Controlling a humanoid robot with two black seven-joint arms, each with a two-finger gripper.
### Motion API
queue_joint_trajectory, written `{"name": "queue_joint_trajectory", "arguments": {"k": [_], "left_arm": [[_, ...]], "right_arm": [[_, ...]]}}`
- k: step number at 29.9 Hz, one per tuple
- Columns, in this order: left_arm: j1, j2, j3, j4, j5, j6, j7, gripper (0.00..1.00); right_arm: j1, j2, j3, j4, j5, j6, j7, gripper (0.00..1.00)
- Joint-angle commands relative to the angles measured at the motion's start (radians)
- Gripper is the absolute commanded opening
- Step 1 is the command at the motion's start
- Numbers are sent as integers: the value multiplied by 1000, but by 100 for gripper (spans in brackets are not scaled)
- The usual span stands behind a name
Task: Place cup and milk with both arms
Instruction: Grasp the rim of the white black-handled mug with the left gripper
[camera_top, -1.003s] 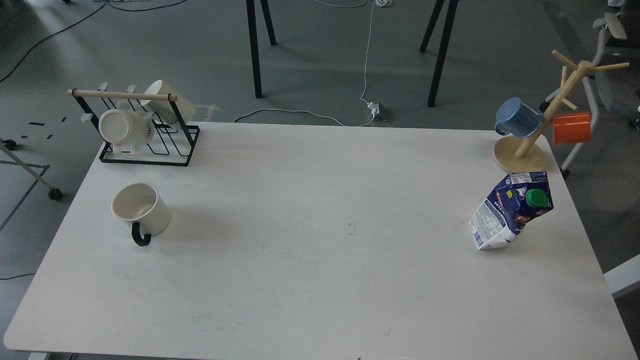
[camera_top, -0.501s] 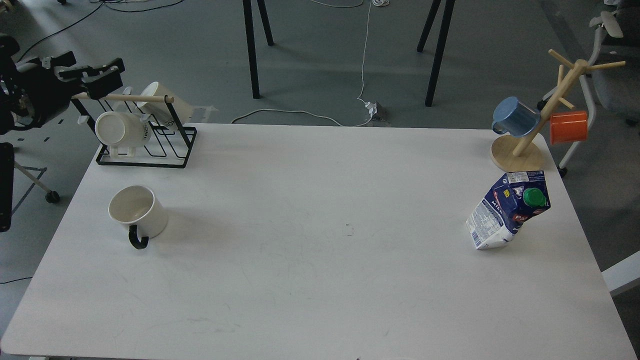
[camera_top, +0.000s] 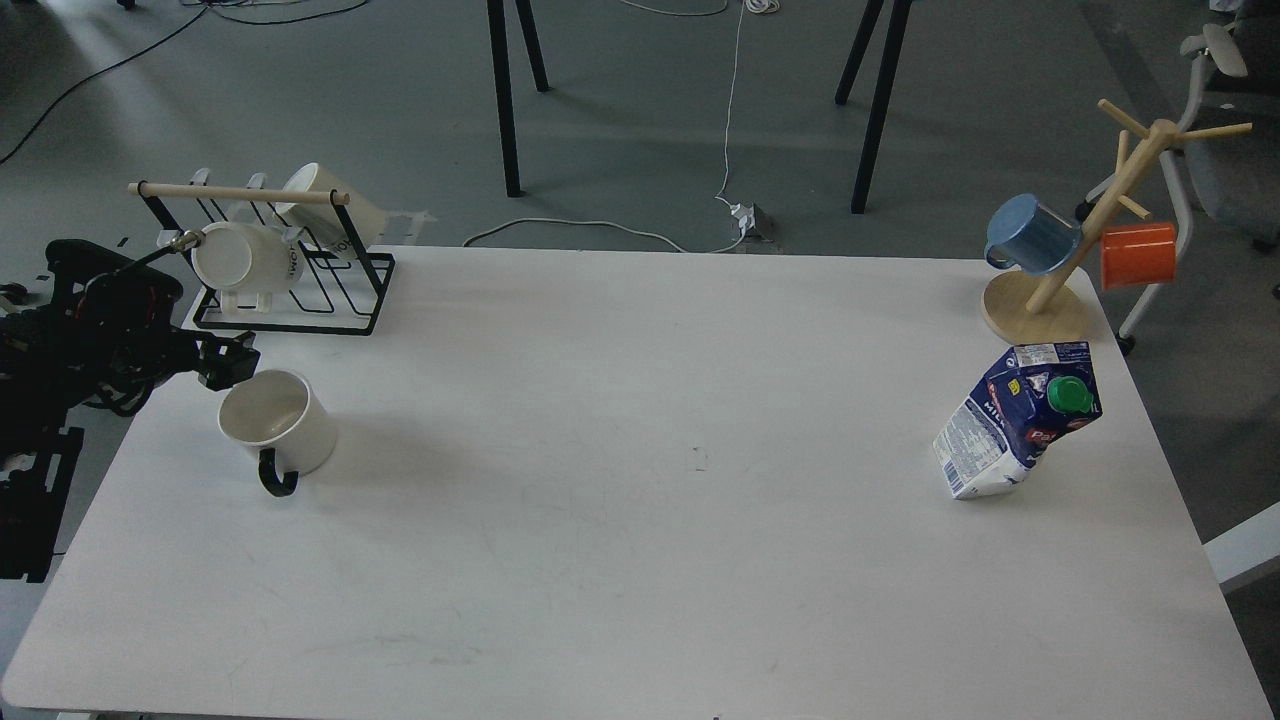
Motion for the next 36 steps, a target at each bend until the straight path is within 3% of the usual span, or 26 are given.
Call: {"name": "queue_joint_trajectory", "arguments": {"k": [1,19,27,36], "left_arm": [[2,-9,-4,-18,6,0,0,100],[45,-63,-2,-21,6,0,0,99],[38,-60,4,-113,9,0,0,98],[35,-64,5,-119,9,0,0,97]], "right_arm": [[-11,0,0,-2,0,0,0,100],[-25,3,0,-14,0,0,0,100],[-39,2,2,-16,5,0,8,100],[-60,-3,3,-20,9,0,8,100]]}}
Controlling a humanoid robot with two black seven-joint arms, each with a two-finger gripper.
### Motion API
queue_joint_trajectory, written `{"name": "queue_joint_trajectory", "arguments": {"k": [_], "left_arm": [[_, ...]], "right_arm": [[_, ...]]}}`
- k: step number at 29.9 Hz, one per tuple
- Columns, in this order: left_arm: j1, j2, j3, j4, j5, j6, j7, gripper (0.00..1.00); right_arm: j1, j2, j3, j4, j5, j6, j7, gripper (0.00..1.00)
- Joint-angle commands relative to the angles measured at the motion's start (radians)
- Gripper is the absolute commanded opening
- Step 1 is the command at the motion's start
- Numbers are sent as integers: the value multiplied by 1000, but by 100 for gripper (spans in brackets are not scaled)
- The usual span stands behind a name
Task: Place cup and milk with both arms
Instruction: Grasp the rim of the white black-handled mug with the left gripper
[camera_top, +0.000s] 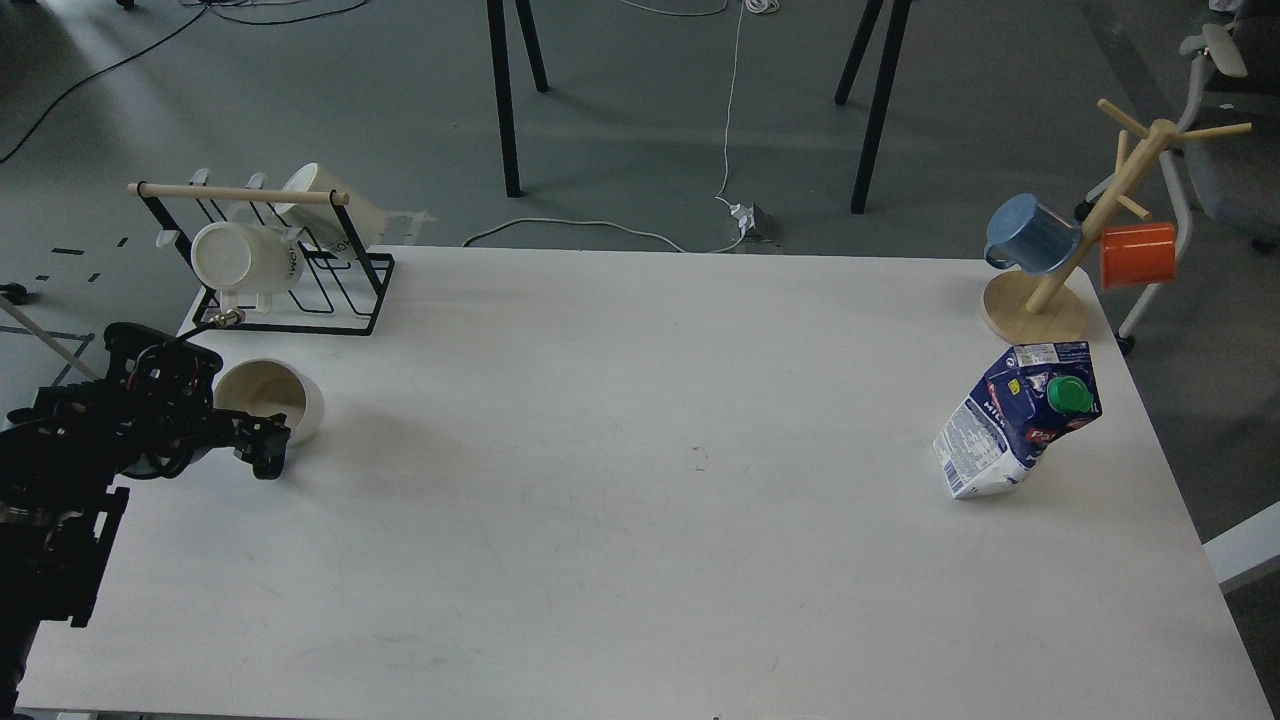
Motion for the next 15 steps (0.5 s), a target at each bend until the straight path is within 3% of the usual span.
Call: {"name": "queue_joint_trajectory", "arguments": {"k": [1,8,15], "left_arm": [[-1,0,0,0,0,0,0,97],[-8,1,0,0,-2,0,0,97],[-21,-4,-8,0,-2,0,0,87]], "right_arm": [[-7,-1,0,-3,1,0,0,100],[-9,-1,0,-3,2,0,0,100],[-9,-1,0,-12,2,0,0,100]]}}
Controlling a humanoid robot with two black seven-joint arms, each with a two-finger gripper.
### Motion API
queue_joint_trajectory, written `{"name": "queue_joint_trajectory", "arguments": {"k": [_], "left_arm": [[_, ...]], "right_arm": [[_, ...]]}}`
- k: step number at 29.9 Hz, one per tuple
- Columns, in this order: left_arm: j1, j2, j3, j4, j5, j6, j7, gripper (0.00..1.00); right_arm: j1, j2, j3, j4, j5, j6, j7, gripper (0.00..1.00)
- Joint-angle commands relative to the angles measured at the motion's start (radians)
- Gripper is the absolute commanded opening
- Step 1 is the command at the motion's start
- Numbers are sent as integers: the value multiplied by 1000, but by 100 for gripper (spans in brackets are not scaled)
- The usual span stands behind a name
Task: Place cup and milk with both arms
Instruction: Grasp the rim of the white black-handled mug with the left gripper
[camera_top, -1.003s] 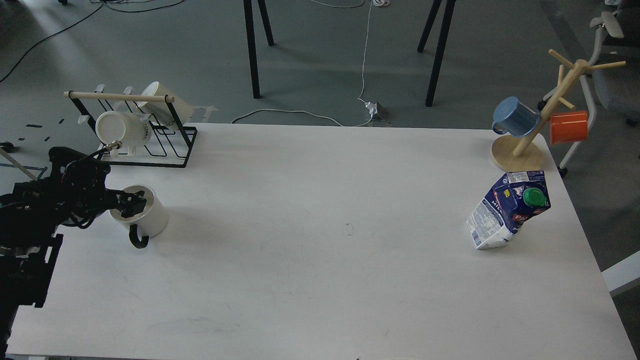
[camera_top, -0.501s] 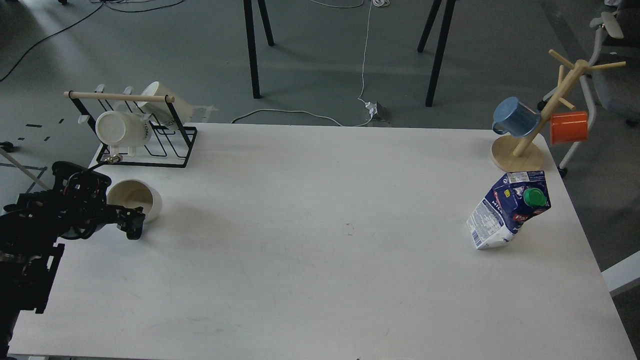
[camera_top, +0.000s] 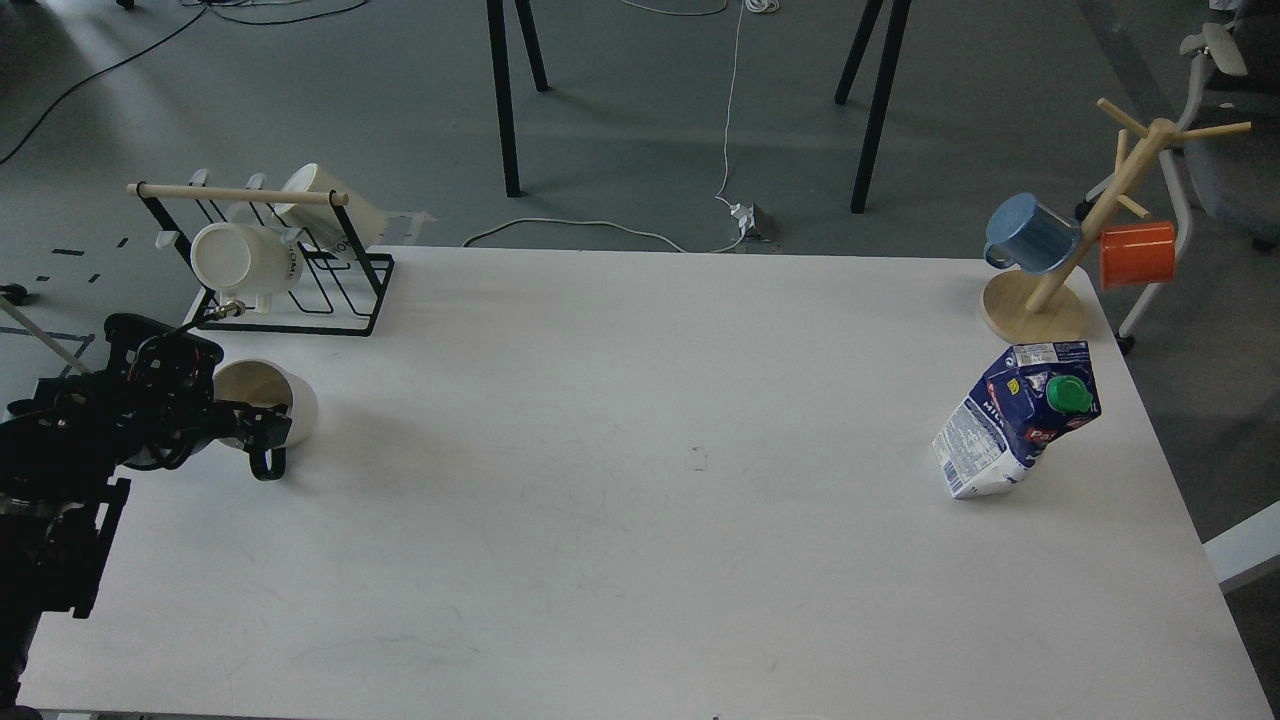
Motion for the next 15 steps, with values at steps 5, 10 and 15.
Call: {"name": "queue_joint_trajectory", "arguments": {"k": [5,10,15], "left_arm": [[-5,-15,-3,0,3,0,0,57],[2,-17,-5,3,8,0,0,17],[4,-32,-25,8,9,0,0,4]], "right_arm": [[0,0,0,-14,0,0,0,100],[0,0,0,-15,0,0,0,100],[-6,0,0,-17,0,0,3,100]]}}
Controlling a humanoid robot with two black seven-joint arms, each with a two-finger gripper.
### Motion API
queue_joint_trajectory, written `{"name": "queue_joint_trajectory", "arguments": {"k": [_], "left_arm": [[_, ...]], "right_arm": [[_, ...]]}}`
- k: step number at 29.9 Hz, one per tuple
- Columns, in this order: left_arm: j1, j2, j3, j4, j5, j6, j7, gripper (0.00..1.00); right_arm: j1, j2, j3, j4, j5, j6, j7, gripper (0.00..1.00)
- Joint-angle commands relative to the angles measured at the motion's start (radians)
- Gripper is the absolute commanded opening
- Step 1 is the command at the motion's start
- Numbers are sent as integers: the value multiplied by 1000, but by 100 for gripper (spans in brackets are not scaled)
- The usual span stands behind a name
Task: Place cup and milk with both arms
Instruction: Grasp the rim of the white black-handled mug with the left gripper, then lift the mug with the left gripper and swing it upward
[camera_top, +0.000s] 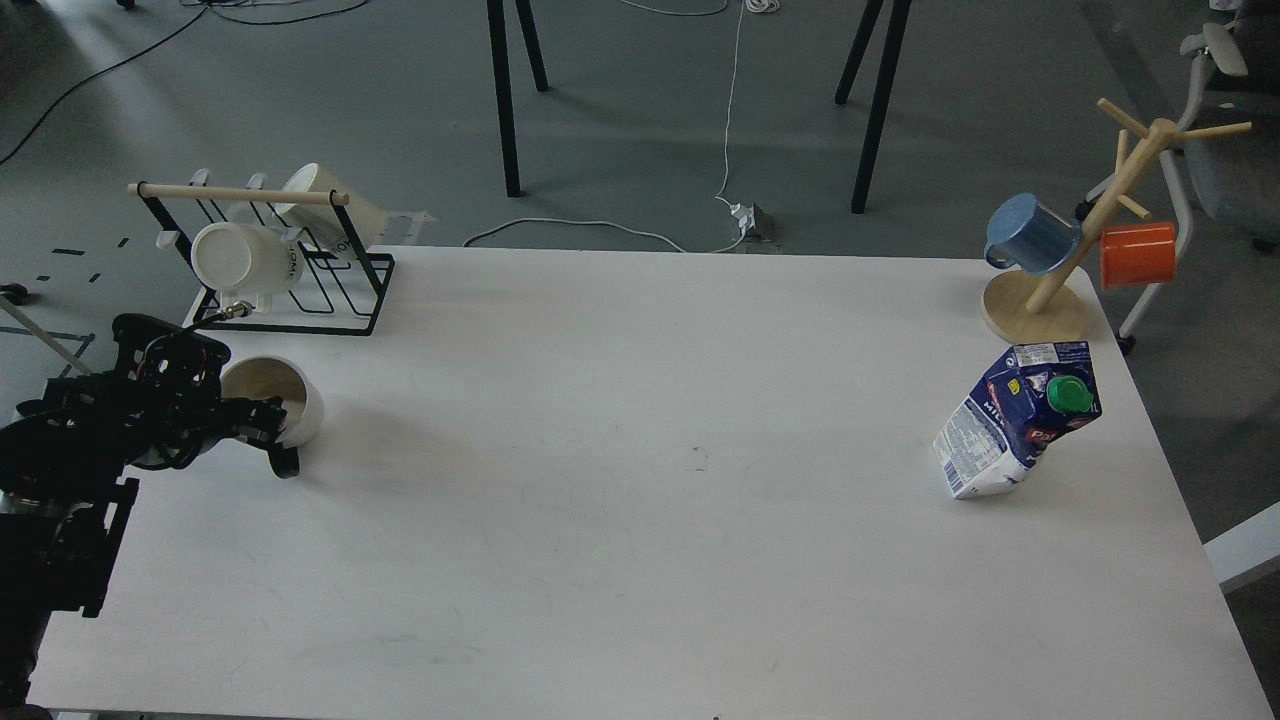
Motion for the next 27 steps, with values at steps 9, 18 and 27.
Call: {"name": "queue_joint_trajectory", "arguments": {"k": [9,18,27], "left_arm": [[-2,-10,-11,5,0,0,0,0],[-36,-2,-7,10,-4,0,0,0],[-160,-80,-4,77,-82,0,0,1]], "right_arm": [[-8,0,0,-15,3,0,7,100],[-11,8,0,-35,3,0,7,100],[-13,14,-5,-63,1,0,6,100]]}}
